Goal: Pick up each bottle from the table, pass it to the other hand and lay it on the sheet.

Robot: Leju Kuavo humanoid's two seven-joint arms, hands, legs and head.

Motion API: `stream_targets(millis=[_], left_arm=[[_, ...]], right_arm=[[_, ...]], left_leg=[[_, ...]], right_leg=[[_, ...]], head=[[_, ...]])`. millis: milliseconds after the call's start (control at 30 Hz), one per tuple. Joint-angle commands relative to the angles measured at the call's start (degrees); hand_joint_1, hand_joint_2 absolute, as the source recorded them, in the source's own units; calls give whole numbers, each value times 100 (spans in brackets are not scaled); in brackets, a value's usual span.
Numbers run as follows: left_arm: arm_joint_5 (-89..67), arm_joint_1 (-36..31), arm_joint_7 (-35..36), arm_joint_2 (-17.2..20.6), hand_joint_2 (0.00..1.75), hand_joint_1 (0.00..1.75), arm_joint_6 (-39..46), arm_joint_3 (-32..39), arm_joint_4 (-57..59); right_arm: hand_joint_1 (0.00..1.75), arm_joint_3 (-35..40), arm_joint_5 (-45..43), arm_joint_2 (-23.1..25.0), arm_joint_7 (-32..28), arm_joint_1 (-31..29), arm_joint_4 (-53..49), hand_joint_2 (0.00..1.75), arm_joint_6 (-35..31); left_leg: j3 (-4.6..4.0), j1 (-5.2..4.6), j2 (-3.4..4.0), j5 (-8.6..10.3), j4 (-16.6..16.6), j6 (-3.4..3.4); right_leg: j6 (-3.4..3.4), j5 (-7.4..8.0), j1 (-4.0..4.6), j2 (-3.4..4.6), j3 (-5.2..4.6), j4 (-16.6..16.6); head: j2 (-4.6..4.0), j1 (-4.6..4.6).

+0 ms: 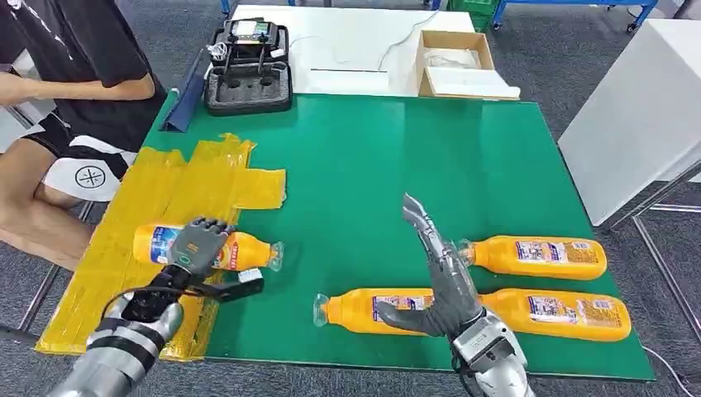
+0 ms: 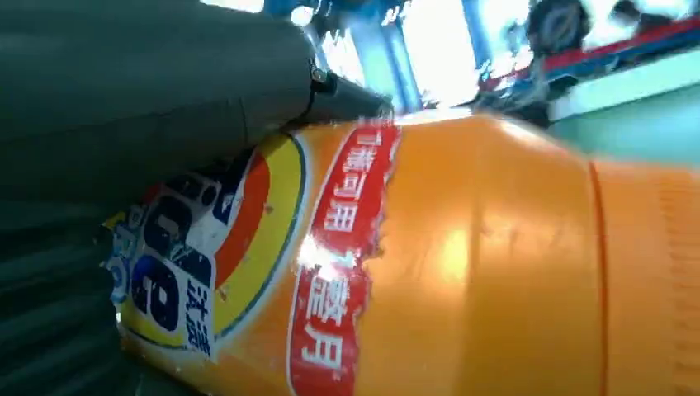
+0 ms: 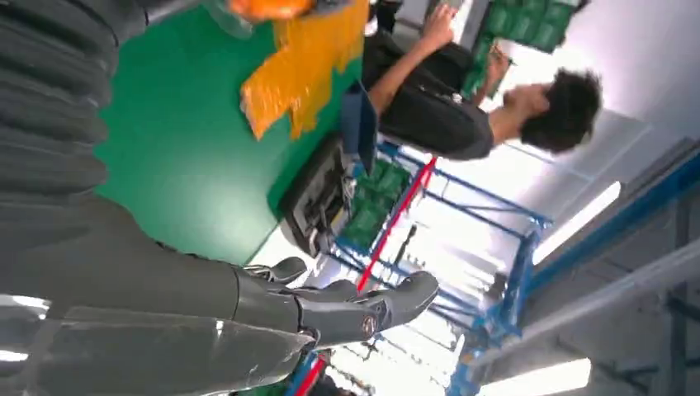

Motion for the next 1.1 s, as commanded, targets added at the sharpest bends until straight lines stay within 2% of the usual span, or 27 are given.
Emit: stream_targets(millis=[33, 133, 167, 200, 367, 633, 800, 933, 1100], left_arm=[[698, -1295, 493, 57, 175, 175, 432, 1171, 2550], [954, -1277, 346, 37, 175, 175, 682, 1515, 2600], [1067, -1262, 248, 22, 175, 14, 729, 1626, 2591], [1090, -1262, 243, 17, 175, 0, 736, 1660, 2614], [1168, -1211, 150, -107, 175, 0, 675, 1777, 2631], [1980, -1044, -740, -488, 175, 0, 286, 2373, 2418], [2042, -1013, -793, -501, 175, 0, 271, 2413, 2392], [2370, -937, -1163, -595, 175, 0, 186, 2605, 2273], [3689, -558, -2681, -1012, 175, 0, 447, 3105, 1297]], right_arm=[[0, 882, 644, 0, 159, -632, 1170, 175, -153], [0, 999, 611, -105, 224, -675, 1232, 175, -222], [0, 1012, 610, -137, 225, -694, 1251, 175, -223], [0, 1011, 611, -162, 228, -702, 1253, 175, -228], [0, 1004, 727, -293, 319, -698, 1282, 175, -300], [0, 975, 935, -269, 449, -770, 1465, 175, -378], [0, 985, 962, -262, 461, -786, 1489, 175, -379], [0, 996, 1055, -272, 506, -803, 1538, 175, -397], [0, 1187, 2235, -638, 865, -824, 1554, 175, -920]], left_leg=[[24, 3, 32, -1, -3, -4], [24, 6, 53, -1, -4, -6], [28, 3, 52, 2, -7, -6], [26, 0, 39, 5, -7, -9], [24, 2, 31, 8, -5, -13], [19, 0, 19, 11, -5, -13], [16, -1, 22, 11, -5, -14], [24, -3, 24, 10, -8, -14], [22, -3, 21, 11, -8, -11]], right_leg=[[-1, 9, 2, 43, 15, -4], [-20, 22, 14, 46, 8, -5], [-20, 21, 9, 46, 8, -5], [-19, 16, 6, 30, 8, -4], [-15, 14, 7, 27, 11, -6], [-16, 13, 1, 15, 10, -4], [-18, 14, 0, 17, 7, -3], [-17, 13, 0, 23, 14, -4], [-14, 13, 2, 19, 13, -6]], head=[[0, 4], [0, 2], [0, 2], [0, -2], [0, 4], [0, 2], [0, 2], [0, 2], [0, 2]])
